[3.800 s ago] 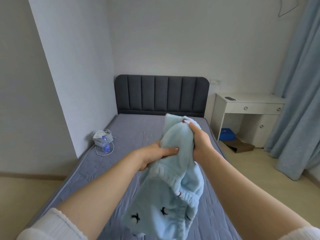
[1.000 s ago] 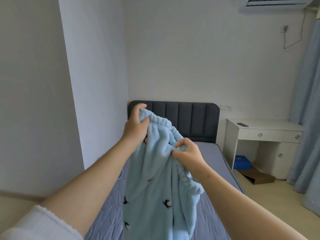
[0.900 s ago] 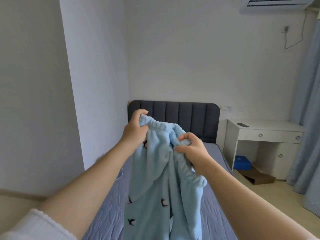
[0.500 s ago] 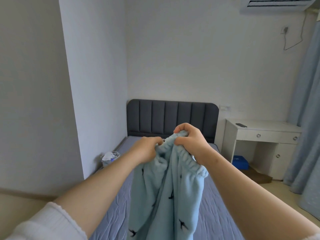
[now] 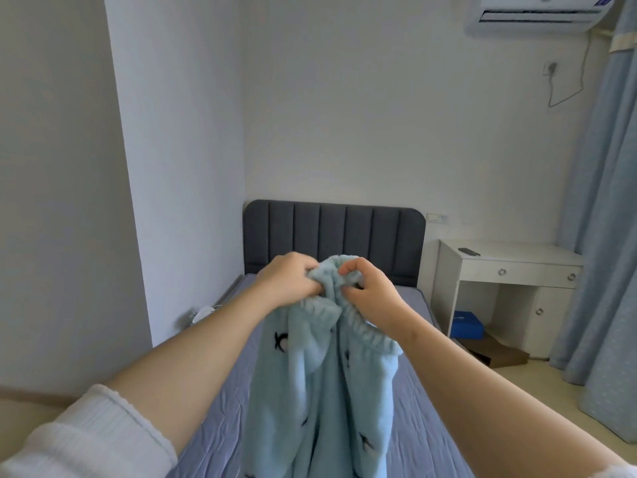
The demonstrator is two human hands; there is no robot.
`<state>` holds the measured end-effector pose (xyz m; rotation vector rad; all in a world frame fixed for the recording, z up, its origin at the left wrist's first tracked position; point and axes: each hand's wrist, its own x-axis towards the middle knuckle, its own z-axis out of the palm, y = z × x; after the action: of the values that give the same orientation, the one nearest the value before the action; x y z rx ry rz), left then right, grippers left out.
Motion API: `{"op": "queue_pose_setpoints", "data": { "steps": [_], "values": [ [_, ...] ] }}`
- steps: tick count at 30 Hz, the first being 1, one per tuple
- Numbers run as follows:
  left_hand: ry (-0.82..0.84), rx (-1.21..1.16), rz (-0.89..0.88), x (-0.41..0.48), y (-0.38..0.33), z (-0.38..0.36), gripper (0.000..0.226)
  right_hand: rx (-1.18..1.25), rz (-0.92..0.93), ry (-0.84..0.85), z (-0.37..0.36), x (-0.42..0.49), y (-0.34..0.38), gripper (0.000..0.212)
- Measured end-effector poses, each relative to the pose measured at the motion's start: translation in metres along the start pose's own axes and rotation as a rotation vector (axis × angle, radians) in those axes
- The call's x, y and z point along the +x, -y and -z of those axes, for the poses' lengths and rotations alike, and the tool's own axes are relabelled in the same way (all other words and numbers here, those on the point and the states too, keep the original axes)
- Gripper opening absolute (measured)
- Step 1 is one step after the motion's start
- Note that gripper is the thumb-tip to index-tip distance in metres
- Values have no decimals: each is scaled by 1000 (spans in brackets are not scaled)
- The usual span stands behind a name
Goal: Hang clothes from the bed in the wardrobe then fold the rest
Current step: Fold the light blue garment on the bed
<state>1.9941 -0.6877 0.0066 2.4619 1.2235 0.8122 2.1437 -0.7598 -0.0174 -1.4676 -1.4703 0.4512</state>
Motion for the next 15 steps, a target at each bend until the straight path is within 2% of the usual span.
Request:
{"op": "queue_pose_setpoints", "data": {
  "steps": [1,4,6,8,10,15],
  "values": [
    [-39,-71,3,4,-3,5,26,32,-19,25,1,0,0,26],
    [-116,-118,-20,13,-11,24,22,-43,-48,106,8,2,1,48],
    [-154,-93,-33,19,-15,38,11,-214,-52,66,11,4,4,37],
    [-188,-33,-21,24,-16,49,14,-326,-76,-55,16,7,10,23],
    [-207,56,3,26,-17,60,19,-421,-85,-167,24,11,17,18],
    [-195,505,-56,34,-28,92,30,-643,-88,-292,54,27,47,43]
  ]
}}
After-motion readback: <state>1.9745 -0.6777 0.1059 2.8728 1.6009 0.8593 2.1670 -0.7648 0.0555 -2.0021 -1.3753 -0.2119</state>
